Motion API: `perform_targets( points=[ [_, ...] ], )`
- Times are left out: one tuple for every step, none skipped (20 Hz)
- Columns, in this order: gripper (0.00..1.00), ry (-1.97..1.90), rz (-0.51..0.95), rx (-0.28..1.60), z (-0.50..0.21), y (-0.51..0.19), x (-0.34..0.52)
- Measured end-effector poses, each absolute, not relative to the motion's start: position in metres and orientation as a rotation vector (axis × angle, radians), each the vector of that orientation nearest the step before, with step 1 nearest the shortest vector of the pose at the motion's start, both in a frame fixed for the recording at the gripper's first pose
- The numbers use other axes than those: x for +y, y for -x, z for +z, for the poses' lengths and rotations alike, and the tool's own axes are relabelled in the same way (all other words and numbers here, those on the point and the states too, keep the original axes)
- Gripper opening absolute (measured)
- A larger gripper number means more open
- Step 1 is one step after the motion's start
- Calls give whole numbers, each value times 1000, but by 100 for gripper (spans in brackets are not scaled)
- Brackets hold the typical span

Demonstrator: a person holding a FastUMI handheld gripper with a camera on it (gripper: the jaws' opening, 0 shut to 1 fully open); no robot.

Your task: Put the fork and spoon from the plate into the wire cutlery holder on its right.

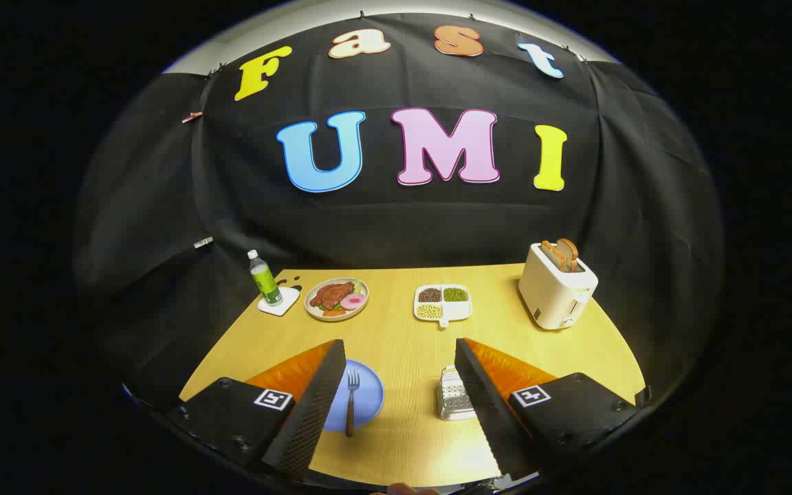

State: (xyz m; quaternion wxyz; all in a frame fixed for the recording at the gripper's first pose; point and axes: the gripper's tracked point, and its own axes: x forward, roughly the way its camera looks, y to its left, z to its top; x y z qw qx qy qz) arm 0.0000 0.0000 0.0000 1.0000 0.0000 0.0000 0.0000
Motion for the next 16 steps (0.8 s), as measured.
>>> perform_targets(
  points=[
    [99, -1, 0, 4, -1, 0, 1],
    [99, -2, -1, 7, -2, 1, 1],
    [99, -1, -2, 7, -2, 1, 2],
    [99, -1, -2, 6, -2, 1, 2],
    [99, -2, -1, 7, -2, 0, 3],
    [99, -2, 2, 10, -3, -1, 4],
    [99, -3, 5, 13, -3, -2, 5],
    [99, -2, 8, 15, -4, -3, 6],
    [99, 1, 12, 21, -6, -4, 8],
    [99, 2, 17, 26, -7, -4, 10],
    [99, 3, 22, 27, -8, -4, 12],
    [99, 6, 27, 29, -8, -4, 14],
    [99, 9, 33, 32, -9, -5, 16],
    [99, 11, 36, 35, -10, -5, 17],
    [99, 14, 42, 38, -11, -6, 19],
    [99, 16, 49, 44, -13, -8, 21]
  ],
)
